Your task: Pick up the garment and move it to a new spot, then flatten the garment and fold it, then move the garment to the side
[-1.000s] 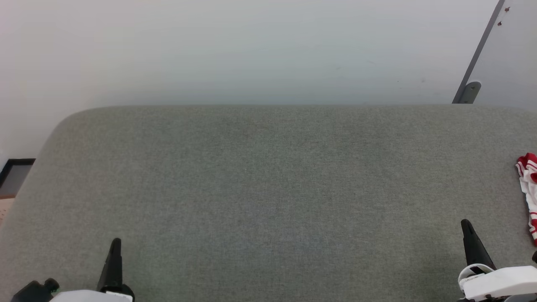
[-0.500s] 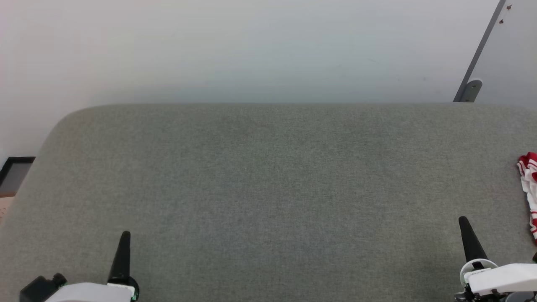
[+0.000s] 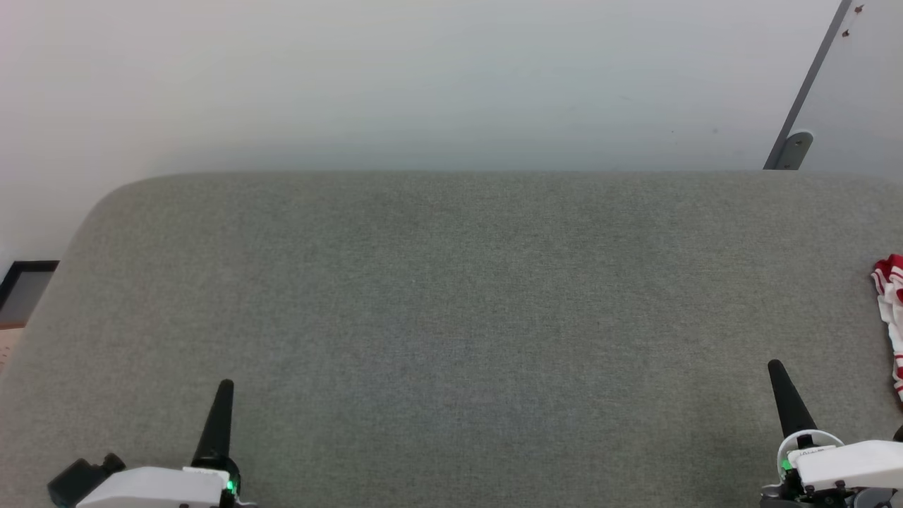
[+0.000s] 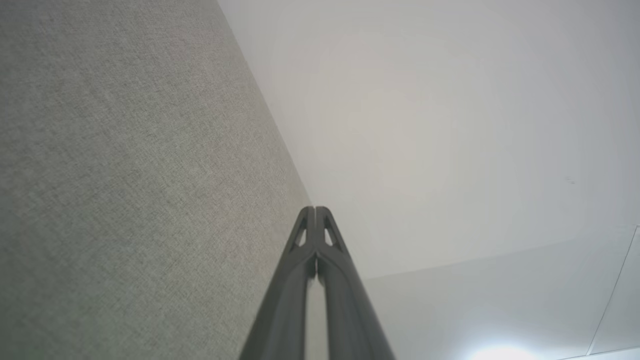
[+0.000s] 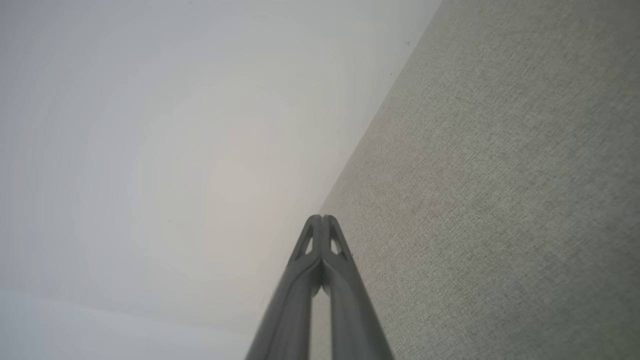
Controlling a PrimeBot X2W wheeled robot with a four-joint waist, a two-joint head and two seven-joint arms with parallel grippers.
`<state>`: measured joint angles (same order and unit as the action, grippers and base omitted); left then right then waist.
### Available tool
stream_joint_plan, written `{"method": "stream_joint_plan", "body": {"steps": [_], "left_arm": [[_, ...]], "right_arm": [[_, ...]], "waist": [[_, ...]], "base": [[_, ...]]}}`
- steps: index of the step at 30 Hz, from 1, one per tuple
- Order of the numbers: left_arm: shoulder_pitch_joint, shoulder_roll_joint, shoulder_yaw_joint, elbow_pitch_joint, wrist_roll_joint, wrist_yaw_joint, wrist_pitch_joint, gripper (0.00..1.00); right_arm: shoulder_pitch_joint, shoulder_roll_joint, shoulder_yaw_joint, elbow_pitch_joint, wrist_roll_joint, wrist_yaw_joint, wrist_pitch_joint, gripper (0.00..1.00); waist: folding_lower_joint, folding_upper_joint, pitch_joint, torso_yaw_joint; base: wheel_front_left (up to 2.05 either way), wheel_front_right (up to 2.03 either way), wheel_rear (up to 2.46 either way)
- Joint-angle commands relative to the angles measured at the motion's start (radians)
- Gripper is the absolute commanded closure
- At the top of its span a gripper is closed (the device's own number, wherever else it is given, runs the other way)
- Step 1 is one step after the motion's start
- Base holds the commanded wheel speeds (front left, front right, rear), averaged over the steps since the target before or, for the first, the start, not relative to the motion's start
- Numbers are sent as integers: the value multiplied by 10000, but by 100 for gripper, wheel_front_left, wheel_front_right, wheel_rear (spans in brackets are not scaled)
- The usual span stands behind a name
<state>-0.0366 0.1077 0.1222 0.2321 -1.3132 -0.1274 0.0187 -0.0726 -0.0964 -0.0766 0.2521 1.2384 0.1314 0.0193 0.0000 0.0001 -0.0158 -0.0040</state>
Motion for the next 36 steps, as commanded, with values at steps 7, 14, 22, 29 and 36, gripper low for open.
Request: {"method": "stream_joint_plan", "body": {"steps": [7,14,22,29,36], "left_arm": [[-297,-94,-11,-15,-671,-40,224,100],[-400,-202,-26,17,-1139,-44,368,100],[-486,-288,-40,46,-1605,-47,522,100],[-578,-382,-51,73,-2021,-51,659,100],[-655,-469,-63,102,-2417,-54,787,100]], "right_arm": [[-240,90,-117,-92,840,-9,219,100],[-282,173,-175,-93,1432,-10,368,100],[-306,247,-234,-95,1990,-10,518,100],[-347,317,-286,-94,2513,-11,658,100],[-377,385,-327,-93,3009,-12,788,100]], "waist": [[0,-1,32,7],[0,-1,59,13],[0,-1,87,19],[0,-1,115,25],[0,-1,143,30]], "base": [[0,0,0],[0,0,0],[0,0,0],[0,0,0],[0,0,0]]}}
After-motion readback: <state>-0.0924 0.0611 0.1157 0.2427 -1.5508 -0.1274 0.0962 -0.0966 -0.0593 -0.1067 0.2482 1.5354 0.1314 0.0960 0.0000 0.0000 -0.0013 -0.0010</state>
